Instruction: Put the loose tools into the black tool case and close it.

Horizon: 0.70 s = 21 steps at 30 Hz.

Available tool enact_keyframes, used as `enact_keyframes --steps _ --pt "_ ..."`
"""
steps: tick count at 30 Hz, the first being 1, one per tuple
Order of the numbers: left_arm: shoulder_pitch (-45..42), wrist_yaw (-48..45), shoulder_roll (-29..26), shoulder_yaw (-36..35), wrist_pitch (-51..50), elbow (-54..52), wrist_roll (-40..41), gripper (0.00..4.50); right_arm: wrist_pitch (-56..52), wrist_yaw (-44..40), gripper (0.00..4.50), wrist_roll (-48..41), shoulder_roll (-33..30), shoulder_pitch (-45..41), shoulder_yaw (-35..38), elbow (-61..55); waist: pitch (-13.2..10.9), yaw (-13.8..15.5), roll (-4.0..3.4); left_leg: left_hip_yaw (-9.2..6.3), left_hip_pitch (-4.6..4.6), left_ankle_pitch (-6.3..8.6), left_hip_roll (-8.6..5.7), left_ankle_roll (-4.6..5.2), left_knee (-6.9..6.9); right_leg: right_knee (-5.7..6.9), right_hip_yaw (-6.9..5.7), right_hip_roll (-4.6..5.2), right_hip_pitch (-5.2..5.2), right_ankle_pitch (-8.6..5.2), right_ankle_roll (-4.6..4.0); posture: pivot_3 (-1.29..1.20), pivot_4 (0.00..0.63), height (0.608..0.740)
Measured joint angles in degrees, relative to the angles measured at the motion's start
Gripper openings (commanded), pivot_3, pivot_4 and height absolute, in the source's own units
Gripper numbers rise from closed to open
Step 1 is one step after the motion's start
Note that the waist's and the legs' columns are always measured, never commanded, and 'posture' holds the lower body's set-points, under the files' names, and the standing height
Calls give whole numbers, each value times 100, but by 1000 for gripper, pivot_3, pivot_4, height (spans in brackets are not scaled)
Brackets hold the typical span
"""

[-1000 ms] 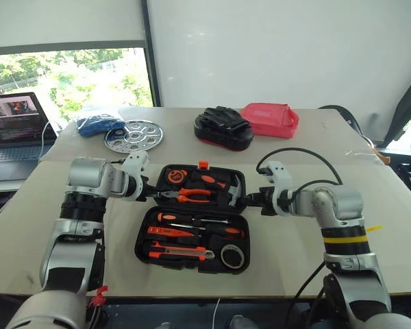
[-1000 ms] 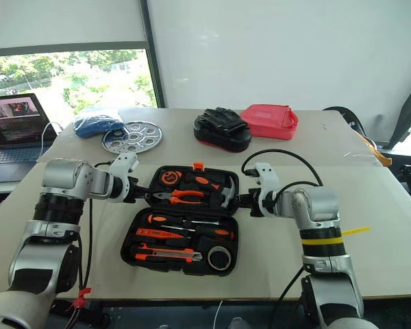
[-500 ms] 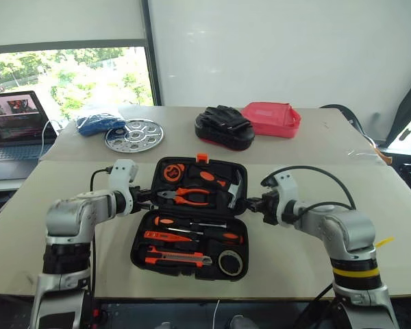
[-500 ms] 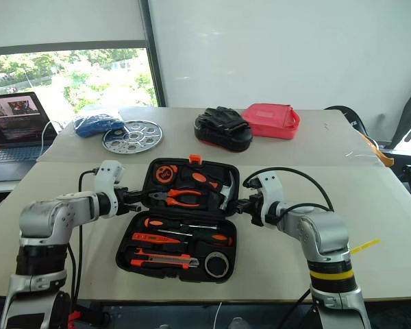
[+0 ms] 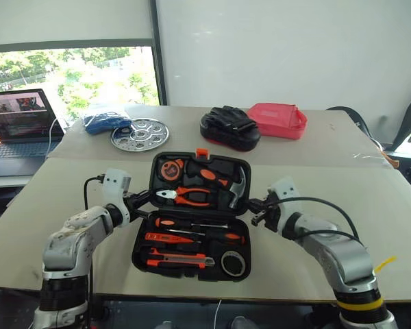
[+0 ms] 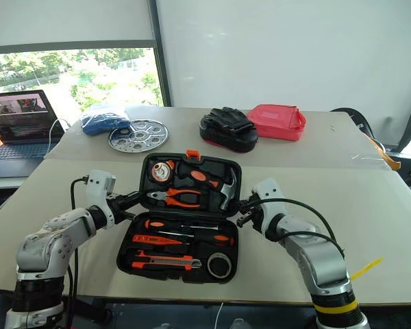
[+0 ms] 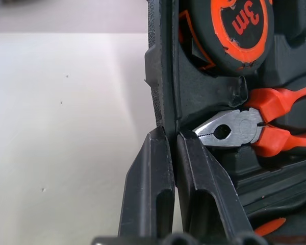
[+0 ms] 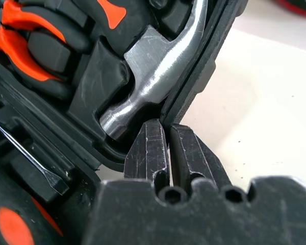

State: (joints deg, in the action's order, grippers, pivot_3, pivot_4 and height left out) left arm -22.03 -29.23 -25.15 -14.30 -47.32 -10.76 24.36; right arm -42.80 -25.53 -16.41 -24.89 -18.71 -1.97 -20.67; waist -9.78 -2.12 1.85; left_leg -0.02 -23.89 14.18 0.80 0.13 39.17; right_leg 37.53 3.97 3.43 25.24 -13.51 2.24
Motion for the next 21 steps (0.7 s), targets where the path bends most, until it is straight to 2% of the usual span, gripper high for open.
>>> enact_keyframes --steps 10,21 --pt "28 -105 76 237 1357 173 -254 0 1790 41 14 879 -101 148 -116 255 0 2 0 2 3 -1 0 0 0 1 1 0 -1 0 0 0 150 740" --pt "612 -663 -241 674 3196 656 -986 0 3732 106 14 2005 -402 804 -509 686 0 4 0 7 5 -1 0 0 -1 -2 1 -1 -2 0 0 0 150 740"
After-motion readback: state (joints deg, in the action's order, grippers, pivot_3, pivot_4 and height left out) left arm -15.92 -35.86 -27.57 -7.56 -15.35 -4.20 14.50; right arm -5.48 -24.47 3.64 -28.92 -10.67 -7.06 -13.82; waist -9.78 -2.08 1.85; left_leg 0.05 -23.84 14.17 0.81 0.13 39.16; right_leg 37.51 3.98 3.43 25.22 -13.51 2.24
